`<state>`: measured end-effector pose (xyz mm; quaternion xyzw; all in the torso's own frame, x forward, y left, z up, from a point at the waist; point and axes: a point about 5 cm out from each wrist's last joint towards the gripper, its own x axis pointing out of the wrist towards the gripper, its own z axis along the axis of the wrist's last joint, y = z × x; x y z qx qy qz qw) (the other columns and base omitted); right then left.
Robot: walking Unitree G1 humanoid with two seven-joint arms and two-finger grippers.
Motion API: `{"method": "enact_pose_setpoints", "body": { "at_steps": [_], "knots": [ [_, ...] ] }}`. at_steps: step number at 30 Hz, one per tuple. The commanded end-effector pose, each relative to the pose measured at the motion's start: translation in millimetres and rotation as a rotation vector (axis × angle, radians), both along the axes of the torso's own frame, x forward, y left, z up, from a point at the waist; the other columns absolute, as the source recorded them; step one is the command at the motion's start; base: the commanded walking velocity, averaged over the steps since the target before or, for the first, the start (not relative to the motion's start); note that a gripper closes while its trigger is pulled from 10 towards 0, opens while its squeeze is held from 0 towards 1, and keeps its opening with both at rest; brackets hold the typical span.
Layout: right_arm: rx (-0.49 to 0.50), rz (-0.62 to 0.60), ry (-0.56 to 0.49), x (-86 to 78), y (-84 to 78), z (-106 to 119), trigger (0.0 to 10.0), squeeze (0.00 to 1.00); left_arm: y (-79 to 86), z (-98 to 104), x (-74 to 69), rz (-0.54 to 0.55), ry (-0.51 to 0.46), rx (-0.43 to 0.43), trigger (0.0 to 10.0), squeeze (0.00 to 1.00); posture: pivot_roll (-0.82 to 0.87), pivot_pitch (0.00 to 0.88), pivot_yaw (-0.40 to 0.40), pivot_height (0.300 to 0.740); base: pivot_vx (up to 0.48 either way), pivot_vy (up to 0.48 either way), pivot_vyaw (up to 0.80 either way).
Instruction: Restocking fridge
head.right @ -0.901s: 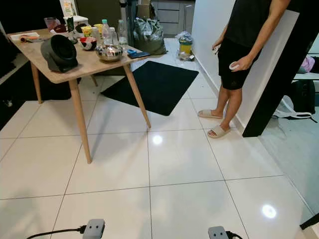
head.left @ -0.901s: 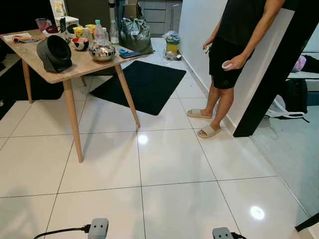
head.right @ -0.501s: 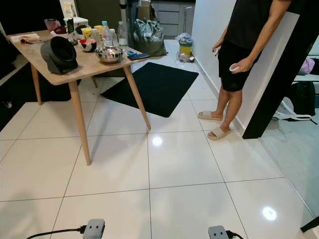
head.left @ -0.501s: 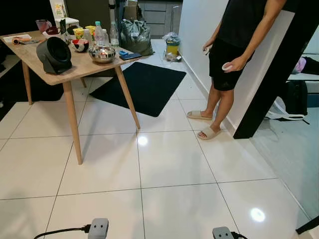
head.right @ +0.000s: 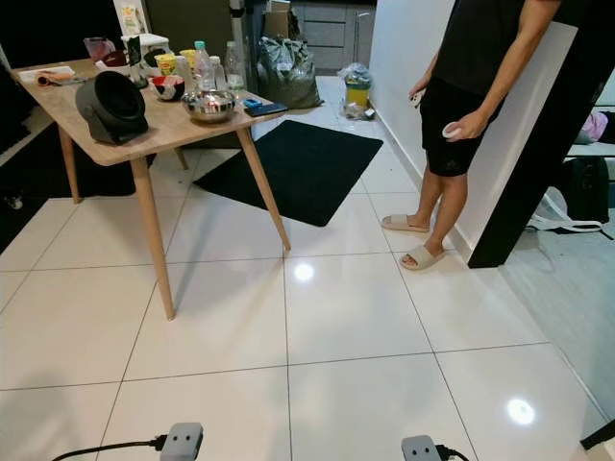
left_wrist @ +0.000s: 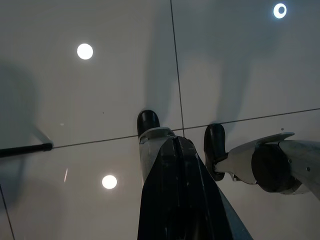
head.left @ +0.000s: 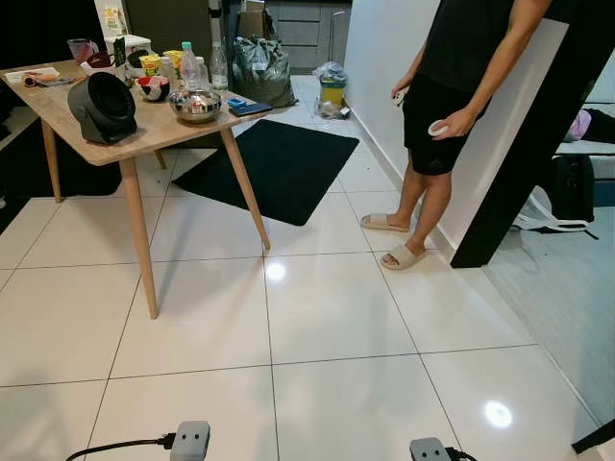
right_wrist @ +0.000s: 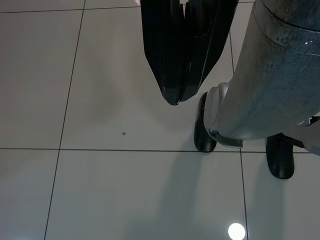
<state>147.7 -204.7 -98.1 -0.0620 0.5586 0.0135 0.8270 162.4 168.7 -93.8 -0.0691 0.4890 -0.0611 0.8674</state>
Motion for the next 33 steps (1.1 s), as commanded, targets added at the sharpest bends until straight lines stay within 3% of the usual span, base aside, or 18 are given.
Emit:
{"method": "enact_pose_setpoints", "body": {
  "at_steps": [1,33],
  "knots": [
    [-0.002,-0.005,0.002,-1.7,-1.6,-0.3,10.0,0.00,-3.3,-2.0,-4.4,-0.011,0.011,-0.006,10.0,0.00,0.04,0.000,-0.024,0.740,0.281,0.000,0.00],
    [0.000,-0.002,0.004,-2.5,-1.7,-0.6,10.0,0.00,-3.9,-2.3,-5.4,-0.009,0.012,-0.014,10.0,0.00,0.04,0.000,-0.025,0.740,0.312,0.000,0.00]
  ]
}}
